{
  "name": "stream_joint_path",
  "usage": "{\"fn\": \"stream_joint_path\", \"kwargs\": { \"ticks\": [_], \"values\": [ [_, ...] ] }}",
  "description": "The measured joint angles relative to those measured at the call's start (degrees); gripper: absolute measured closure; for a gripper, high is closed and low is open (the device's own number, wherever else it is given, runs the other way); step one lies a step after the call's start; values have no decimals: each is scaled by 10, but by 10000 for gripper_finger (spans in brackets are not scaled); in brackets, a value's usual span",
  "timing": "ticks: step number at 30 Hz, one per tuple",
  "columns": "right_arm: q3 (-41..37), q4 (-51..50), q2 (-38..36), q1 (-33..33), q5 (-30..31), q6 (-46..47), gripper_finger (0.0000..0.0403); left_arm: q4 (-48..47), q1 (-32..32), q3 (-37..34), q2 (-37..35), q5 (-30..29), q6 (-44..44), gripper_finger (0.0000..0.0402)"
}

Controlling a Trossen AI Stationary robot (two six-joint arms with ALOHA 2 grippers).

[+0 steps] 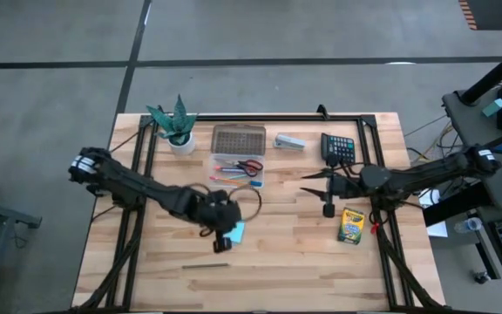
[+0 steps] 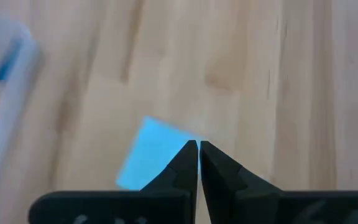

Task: Pack school essentials
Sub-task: Put the blue pencil into the supply box

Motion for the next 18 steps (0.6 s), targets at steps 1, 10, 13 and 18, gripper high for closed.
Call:
{"fn": "stream_joint_path", "kwargs": {
  "ticks": [1, 10, 13, 18],
  "values": [
    [-3, -1, -7, 0, 0, -1, 271, -23, -10, 15, 12, 3, -13, 401],
    [-5, 0, -28, 0, 0, -13, 271, -140, -105, 96, 92, 27, -150, 401],
    [-1, 1, -28, 0, 0, -26, 271, -161, -135, 95, 121, 30, -180, 401],
    [3, 4, -28, 0, 0, -43, 271, -165, -169, 95, 159, 55, -233, 401]
  ]
}}
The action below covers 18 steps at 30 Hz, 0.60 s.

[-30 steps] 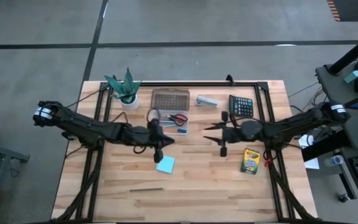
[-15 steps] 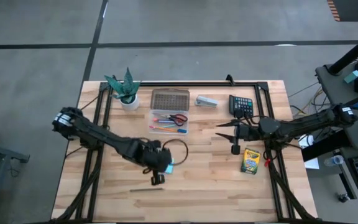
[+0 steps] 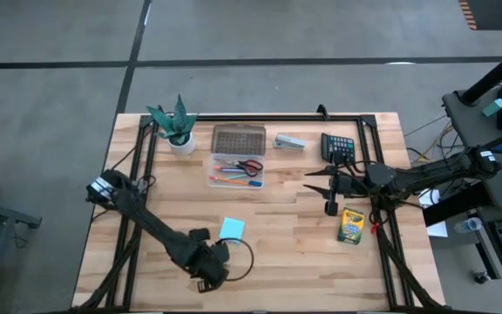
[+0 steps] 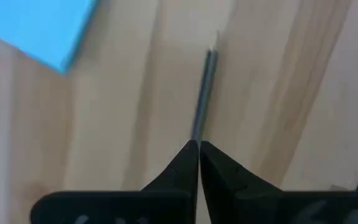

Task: Pack school essentials
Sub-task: Put the blue pencil into the supply box

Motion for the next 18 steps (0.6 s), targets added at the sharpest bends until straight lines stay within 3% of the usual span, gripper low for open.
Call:
{"fn": "stream_joint_path", "kwargs": {
  "ticks": [10, 18],
  "values": [
    [4, 0, 1, 0, 0, -8, 271, 5, -41, -1, 11, -15, -142, 402],
    [4, -5, 14, 0, 0, 22, 271, -1, -44, -5, 12, -15, -177, 401]
  ]
}}
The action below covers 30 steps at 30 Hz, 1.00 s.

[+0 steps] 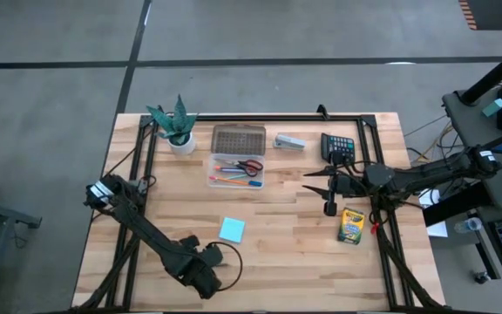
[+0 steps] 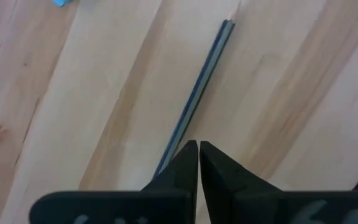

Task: Pack school essentials
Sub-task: Put the blue pencil into the supply box

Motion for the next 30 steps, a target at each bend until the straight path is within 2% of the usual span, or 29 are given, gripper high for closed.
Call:
{"fn": "stream_joint_path", "kwargs": {
  "ticks": [4, 7, 12, 17, 25, 30],
  "values": [
    [0, -6, 19, 0, -1, 27, 271, 2, 0, 1, 0, 0, 18, 391],
    [0, -5, 29, 0, -24, 45, 271, 2, 0, 0, 0, 0, 43, 367],
    [0, -9, 36, 0, -31, 61, 271, 3, 3, -3, 0, -2, 86, 302],
    [0, -10, 38, 0, -31, 61, 271, 10, 3, -13, 1, -14, 89, 245],
    [0, -10, 39, 0, -30, 61, 271, 49, 3, -44, 1, -59, 64, 236],
    [0, -11, 39, 0, -30, 61, 271, 63, 4, -59, 2, -59, 59, 236]
  ]
}}
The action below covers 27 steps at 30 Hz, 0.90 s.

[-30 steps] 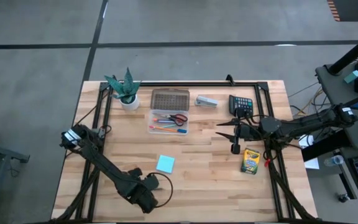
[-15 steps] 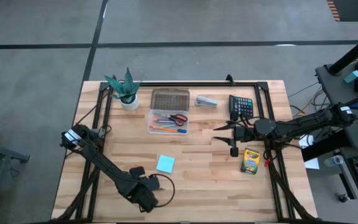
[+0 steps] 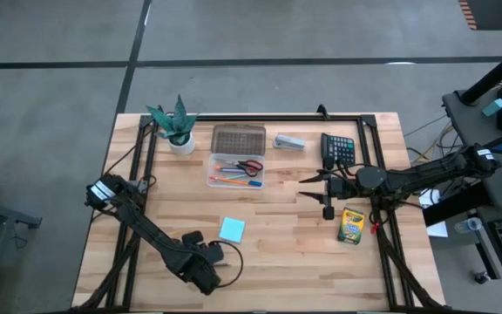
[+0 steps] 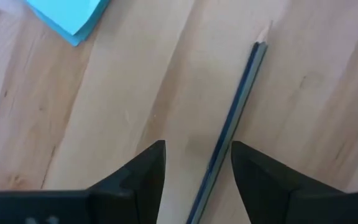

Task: Pack school essentials
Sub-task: Put the blue pencil into the supply box

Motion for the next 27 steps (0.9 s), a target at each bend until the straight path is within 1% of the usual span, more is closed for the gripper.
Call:
{"fn": "stream_joint_path", "kwargs": {
  "ticks": [20, 24, 27],
  "values": [
    [0, 0, 0, 0, 0, 0, 271, 15, 0, -3, 0, 10, 1, 236],
    [0, 0, 0, 0, 0, 0, 271, 21, 0, -3, 0, 15, 8, 236],
    [0, 0, 0, 0, 0, 0, 271, 33, 0, -3, 0, 30, 28, 236]
  ]
}}
